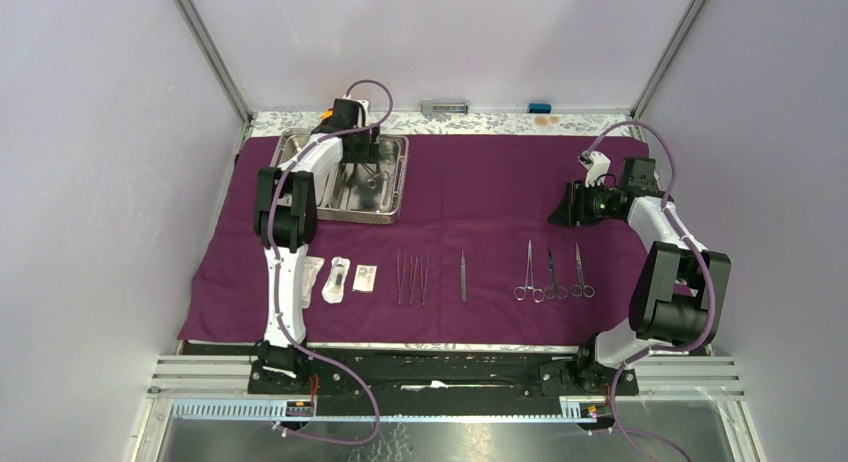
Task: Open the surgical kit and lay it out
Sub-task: Pick up the medical item from the container.
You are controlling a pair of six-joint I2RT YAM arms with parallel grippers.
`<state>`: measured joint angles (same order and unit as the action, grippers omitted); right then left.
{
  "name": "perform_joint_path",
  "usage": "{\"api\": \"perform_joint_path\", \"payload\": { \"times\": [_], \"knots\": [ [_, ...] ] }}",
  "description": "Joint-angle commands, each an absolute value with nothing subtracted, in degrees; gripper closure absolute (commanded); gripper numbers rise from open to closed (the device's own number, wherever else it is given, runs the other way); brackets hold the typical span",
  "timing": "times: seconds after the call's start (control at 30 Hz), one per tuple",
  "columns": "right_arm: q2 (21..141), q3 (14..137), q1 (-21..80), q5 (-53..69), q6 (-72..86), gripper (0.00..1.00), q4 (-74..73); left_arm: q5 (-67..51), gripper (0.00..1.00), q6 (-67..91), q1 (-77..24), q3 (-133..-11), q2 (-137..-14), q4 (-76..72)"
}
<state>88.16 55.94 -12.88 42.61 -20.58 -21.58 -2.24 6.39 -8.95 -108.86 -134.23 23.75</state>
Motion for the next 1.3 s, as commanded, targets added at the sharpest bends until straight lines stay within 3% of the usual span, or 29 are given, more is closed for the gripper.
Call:
{"api": "perform_joint_path", "payload": {
  "times": [0.0, 0.37, 1.13, 1.27],
  "knots": [
    [88.61, 57.17, -12.57, 43.29, -21.45, 0.4, -22.5, -1.49, 0.34, 7.09, -8.5, -109.74, -135.59, 22.01],
    [88.62, 57.23, -12.57, 43.07, -21.71, 0.4, -23.18, -1.55, 0.39, 6.41, -8.44, -117.64, -141.46, 24.83],
    [88.53, 57.22, -12.57, 42.7, -21.74, 0.4, -23.27, -8.31, 0.96, 6.29, -8.0, -121.26, -143.41, 30.81],
    [88.42, 57.22, -12.57, 42.71, -21.8, 0.4, -23.23, -7.97, 1.0, 5.68, -8.0, -121.83, -142.8, 30.84]
  ]
}}
